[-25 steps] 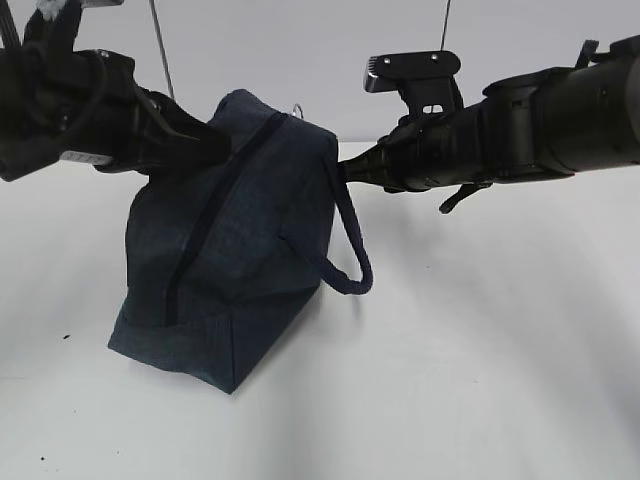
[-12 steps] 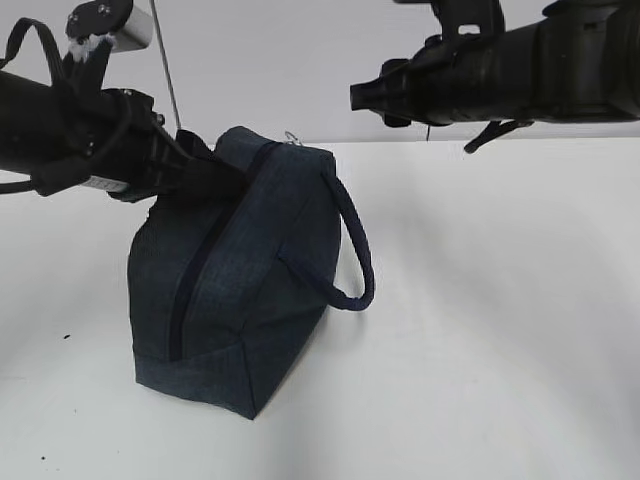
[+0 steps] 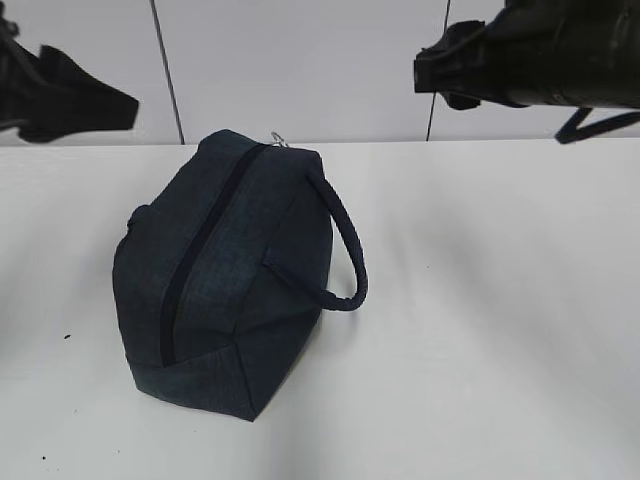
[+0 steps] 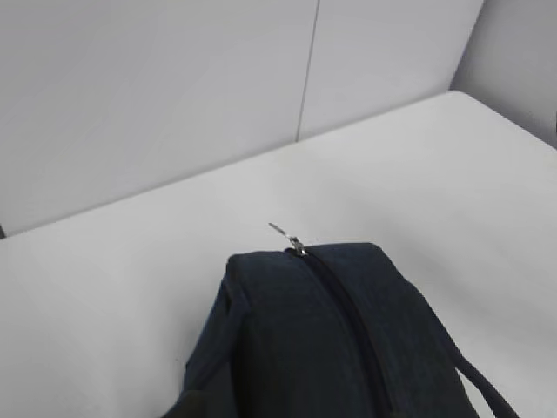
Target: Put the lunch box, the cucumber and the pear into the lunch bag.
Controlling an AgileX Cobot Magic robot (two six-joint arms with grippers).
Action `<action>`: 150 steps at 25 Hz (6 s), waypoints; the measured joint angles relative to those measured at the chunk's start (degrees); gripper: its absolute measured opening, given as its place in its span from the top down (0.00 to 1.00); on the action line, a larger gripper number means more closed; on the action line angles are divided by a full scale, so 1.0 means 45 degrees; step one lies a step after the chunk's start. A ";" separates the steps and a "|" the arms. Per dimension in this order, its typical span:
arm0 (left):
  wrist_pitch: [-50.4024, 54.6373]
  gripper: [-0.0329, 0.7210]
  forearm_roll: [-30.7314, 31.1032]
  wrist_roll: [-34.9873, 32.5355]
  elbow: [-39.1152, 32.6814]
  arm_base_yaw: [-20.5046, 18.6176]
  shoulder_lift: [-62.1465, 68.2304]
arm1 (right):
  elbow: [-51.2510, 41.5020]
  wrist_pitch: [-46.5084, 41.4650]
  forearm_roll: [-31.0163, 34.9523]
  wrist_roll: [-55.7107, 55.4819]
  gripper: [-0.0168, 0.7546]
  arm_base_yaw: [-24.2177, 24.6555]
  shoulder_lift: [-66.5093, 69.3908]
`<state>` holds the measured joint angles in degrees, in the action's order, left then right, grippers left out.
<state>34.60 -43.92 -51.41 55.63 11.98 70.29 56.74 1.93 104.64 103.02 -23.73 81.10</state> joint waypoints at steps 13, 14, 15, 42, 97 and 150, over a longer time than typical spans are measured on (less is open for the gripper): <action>0.4211 0.50 1.1236 1.1215 -0.0173 -0.0082 -0.4196 | -0.4792 0.0440 0.0000 -0.0718 0.52 -0.1951 -0.3855; 0.4244 0.51 1.1535 1.1550 -0.0393 -0.0082 -0.4559 | -0.5140 0.0462 0.0000 -0.0960 0.52 -0.2263 -0.4301; 0.4324 0.51 1.1815 1.1846 -0.0705 -0.0082 -0.4970 | -0.5443 0.0493 0.0000 -0.1244 0.52 -0.2486 -0.4666; 0.6539 0.62 1.1327 1.2504 -0.5598 -0.0082 -1.3546 | -0.6948 0.2580 0.0045 -0.0569 0.52 -0.3727 -0.4416; 0.6365 0.64 1.0851 1.2504 -0.5748 -0.0082 -1.3588 | -0.6010 0.2997 -0.2217 -0.1398 0.52 -0.3727 -0.5879; 0.6329 0.64 1.0837 1.2504 -0.5748 -0.0082 -1.3588 | -0.6194 -1.5225 -2.5818 -2.3885 0.64 -0.3727 -1.8253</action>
<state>63.08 4.84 4.86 29.76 11.61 9.15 28.87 -66.58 -11.55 -4.46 -40.50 -1.03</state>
